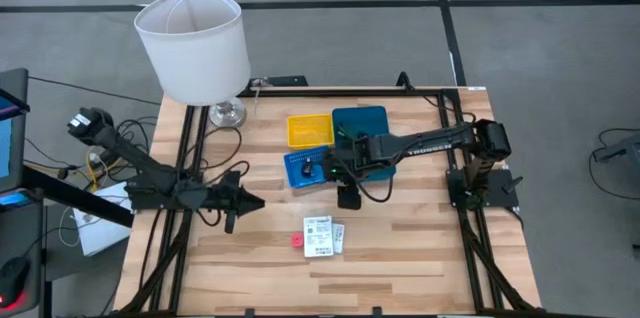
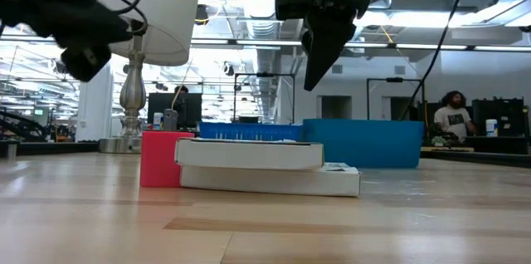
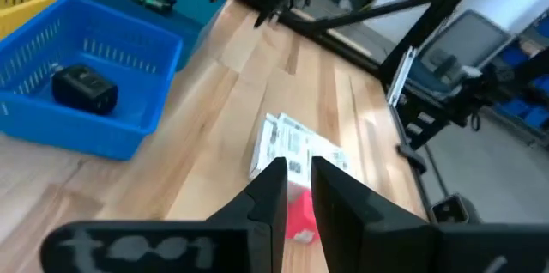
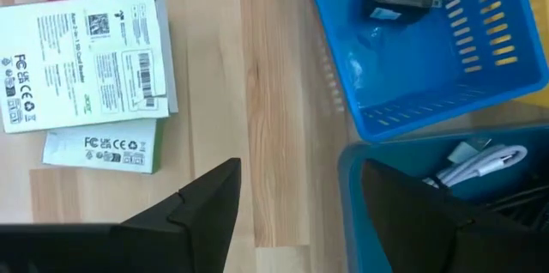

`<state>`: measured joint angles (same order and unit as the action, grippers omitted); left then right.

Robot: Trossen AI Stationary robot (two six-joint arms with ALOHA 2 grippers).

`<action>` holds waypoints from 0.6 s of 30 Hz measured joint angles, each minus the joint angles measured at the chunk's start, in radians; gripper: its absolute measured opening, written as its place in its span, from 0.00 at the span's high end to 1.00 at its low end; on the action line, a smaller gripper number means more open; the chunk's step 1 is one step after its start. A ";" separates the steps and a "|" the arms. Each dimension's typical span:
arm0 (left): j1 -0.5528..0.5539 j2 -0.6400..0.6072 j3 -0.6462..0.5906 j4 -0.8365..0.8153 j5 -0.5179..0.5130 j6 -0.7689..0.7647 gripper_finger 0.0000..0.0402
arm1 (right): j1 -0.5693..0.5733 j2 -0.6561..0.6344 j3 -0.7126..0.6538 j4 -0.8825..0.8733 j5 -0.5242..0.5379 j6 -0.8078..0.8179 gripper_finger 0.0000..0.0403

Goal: Pick and place items into bin
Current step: Put the pink charger adapter in the blue bin

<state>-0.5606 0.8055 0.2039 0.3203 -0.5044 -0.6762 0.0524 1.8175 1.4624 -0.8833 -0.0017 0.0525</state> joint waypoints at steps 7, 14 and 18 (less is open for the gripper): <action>-0.105 0.036 0.000 0.013 -0.043 0.001 0.89 | 0.000 0.000 0.000 -0.006 0.003 0.000 0.42; -0.181 0.238 0.000 0.149 -0.001 -0.004 0.89 | 0.000 0.000 0.000 -0.006 0.002 0.001 0.42; -0.198 0.386 0.000 0.285 0.003 -0.042 0.89 | 0.000 0.000 0.000 -0.005 0.002 0.001 0.42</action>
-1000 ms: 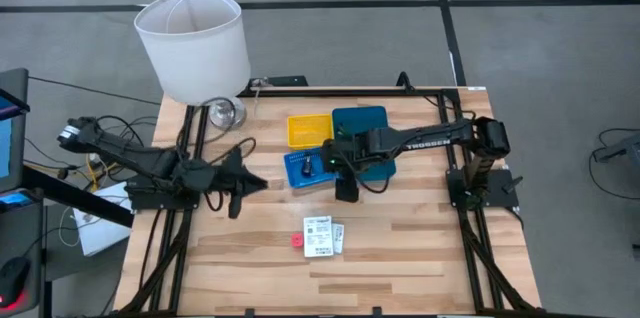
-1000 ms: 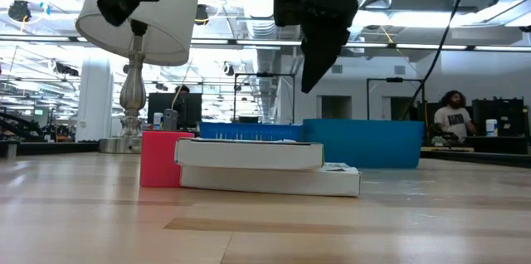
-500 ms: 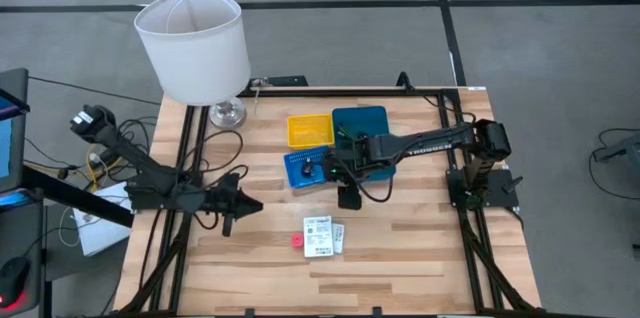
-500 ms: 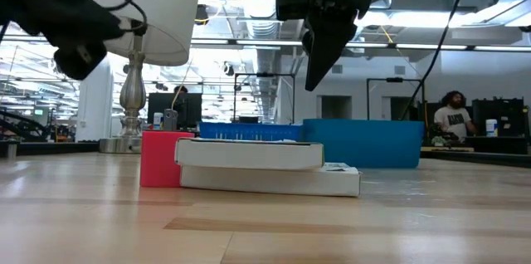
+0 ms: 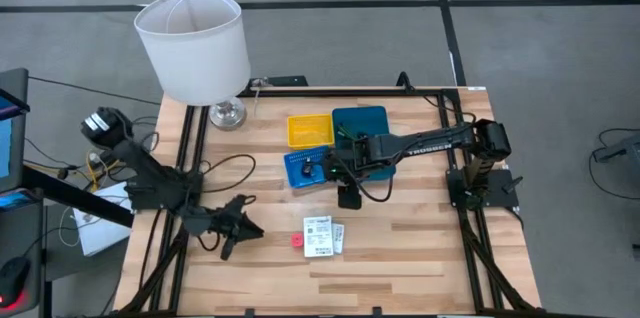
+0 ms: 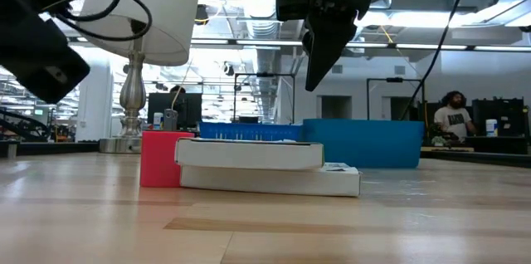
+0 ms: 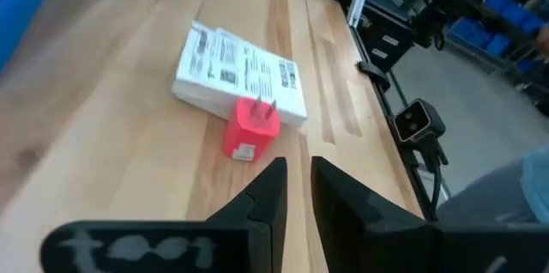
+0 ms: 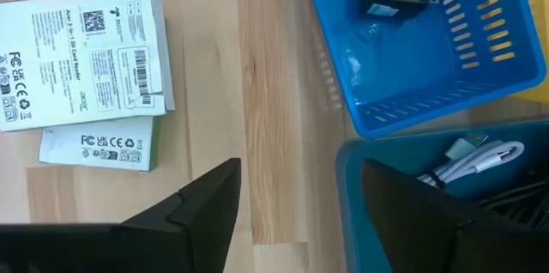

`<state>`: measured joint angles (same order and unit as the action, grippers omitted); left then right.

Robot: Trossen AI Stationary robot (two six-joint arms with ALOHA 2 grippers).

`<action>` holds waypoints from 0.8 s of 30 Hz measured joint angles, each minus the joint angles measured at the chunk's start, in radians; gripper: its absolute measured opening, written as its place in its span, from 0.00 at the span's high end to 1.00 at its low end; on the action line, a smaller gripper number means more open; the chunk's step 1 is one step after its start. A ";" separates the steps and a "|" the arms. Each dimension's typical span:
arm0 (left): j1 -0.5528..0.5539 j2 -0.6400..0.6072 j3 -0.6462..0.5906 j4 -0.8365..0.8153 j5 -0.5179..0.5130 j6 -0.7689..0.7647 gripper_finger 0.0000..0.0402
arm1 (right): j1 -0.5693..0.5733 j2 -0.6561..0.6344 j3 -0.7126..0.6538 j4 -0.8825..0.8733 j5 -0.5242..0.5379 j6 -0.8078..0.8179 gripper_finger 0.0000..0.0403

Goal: Pick and place items into bin
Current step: Put the pink charger adapter in the blue bin

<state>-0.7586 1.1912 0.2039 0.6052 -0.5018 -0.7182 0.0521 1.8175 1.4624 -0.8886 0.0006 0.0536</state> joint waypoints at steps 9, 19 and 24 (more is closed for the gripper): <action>0.000 0.299 0.039 0.163 0.056 -0.071 0.89 | 0.000 0.000 0.000 0.006 0.000 0.012 0.42; 0.000 0.432 0.051 0.322 0.021 0.081 0.78 | 0.004 0.000 0.000 0.006 -0.003 0.053 0.42; 0.003 0.432 0.051 0.293 -0.094 0.214 0.65 | 0.018 0.000 0.000 -0.002 -0.003 0.052 0.42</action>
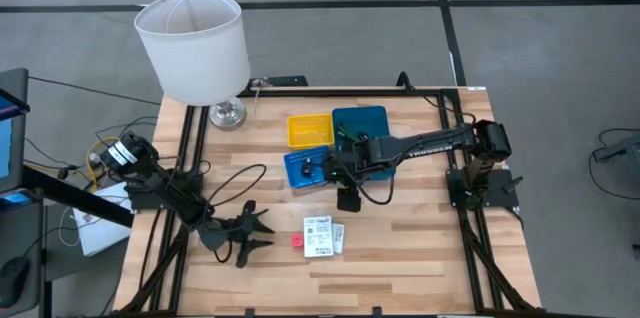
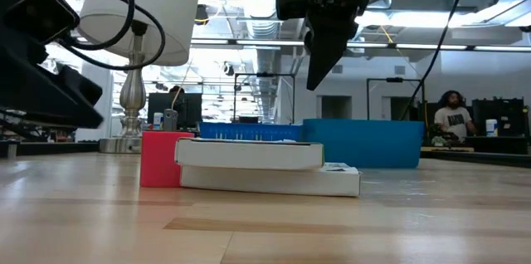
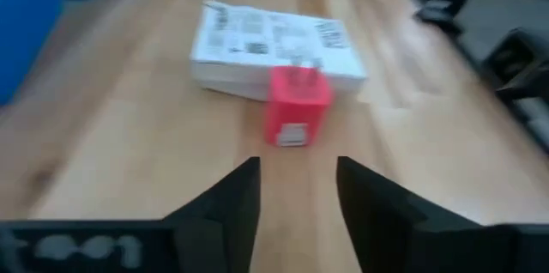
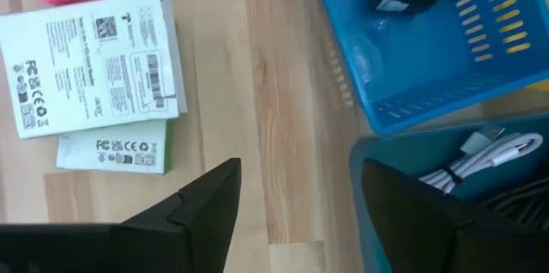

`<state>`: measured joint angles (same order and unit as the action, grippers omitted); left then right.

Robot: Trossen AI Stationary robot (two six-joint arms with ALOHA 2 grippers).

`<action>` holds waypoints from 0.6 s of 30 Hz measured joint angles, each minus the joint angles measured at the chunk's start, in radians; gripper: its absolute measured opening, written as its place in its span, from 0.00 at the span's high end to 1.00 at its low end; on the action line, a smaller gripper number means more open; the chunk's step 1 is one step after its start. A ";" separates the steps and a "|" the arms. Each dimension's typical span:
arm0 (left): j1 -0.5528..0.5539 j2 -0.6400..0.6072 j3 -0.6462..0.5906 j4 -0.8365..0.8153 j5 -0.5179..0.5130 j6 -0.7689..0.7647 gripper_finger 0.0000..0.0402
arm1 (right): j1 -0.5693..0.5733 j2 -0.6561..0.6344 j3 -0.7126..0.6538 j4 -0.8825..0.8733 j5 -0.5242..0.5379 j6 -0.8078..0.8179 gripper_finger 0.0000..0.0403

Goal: Pick and place items into bin
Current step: Put the pink charger adapter in the blue bin

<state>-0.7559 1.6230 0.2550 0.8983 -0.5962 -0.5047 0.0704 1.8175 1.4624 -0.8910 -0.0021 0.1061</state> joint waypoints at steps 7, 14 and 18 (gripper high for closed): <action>0.052 0.000 0.000 -0.109 0.005 0.012 0.54 | 0.022 0.000 0.000 -0.046 0.000 -0.002 0.42; 0.102 0.000 0.000 -0.133 0.103 0.051 0.52 | 0.028 0.000 0.000 -0.070 0.000 -0.009 0.42; 0.110 0.000 0.000 -0.138 0.129 0.051 0.52 | 0.028 0.000 0.000 -0.097 0.000 -0.010 0.42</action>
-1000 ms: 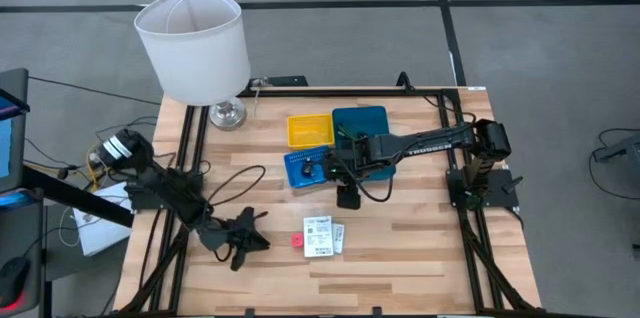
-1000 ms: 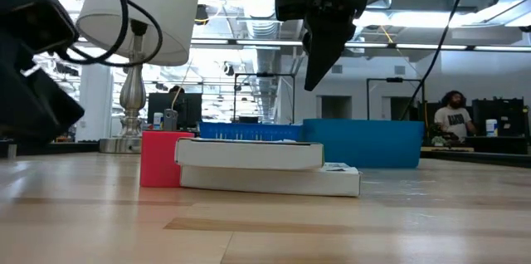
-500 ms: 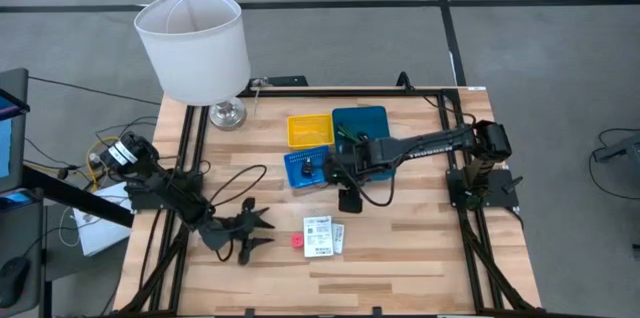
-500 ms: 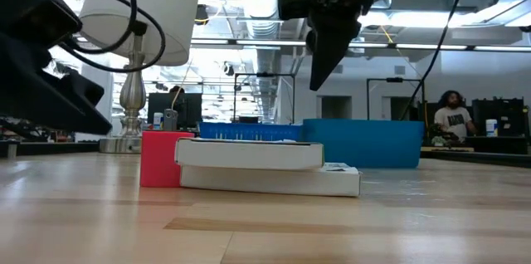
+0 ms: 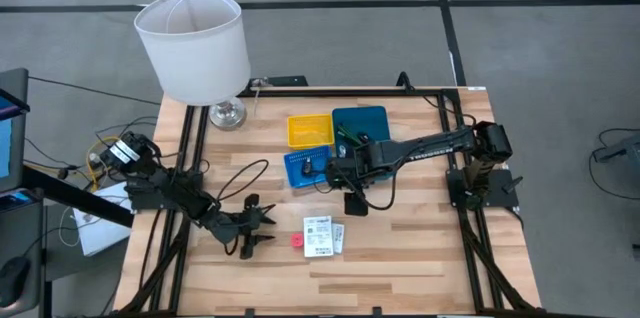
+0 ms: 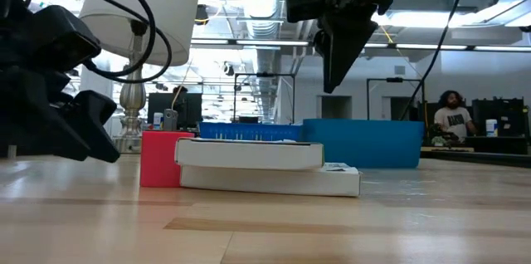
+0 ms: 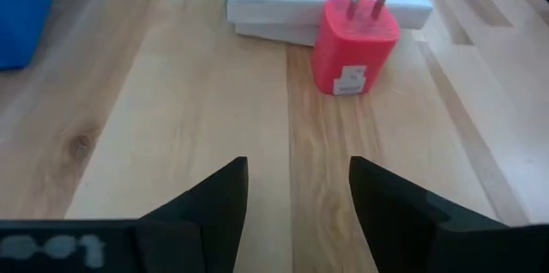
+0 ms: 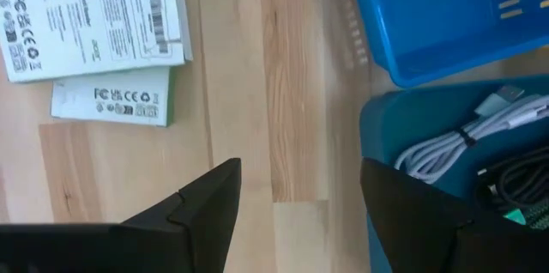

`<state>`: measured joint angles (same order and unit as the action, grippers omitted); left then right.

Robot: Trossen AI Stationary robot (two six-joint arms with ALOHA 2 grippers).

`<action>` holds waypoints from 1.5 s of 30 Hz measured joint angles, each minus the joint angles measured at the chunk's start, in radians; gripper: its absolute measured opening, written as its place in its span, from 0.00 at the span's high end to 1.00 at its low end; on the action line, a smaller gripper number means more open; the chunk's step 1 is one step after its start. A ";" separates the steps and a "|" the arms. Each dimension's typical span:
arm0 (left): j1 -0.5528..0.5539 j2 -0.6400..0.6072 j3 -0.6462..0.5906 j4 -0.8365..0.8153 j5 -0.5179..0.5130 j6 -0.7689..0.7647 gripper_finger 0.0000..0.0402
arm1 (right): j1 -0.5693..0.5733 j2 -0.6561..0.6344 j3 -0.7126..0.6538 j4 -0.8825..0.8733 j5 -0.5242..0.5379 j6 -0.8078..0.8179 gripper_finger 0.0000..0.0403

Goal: Pick and place items into bin
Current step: Put the pink charger adapter in the blue bin

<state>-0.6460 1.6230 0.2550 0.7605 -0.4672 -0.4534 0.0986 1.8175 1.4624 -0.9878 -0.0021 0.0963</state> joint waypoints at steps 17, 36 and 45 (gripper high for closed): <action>-0.001 0.273 0.210 -0.009 -0.021 0.002 0.52 | 0.002 0.000 0.000 -0.025 -0.001 -0.028 0.42; 0.004 0.303 0.235 0.002 -0.042 -0.003 0.52 | 0.019 0.000 0.000 -0.026 -0.001 -0.038 0.42; 0.030 0.303 0.234 0.016 -0.009 0.024 0.52 | 0.020 0.000 0.000 -0.025 -0.001 -0.037 0.42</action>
<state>-0.6162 1.9263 0.4892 0.7769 -0.4766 -0.4290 0.1184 1.8172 1.4624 -1.0132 -0.0032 0.0597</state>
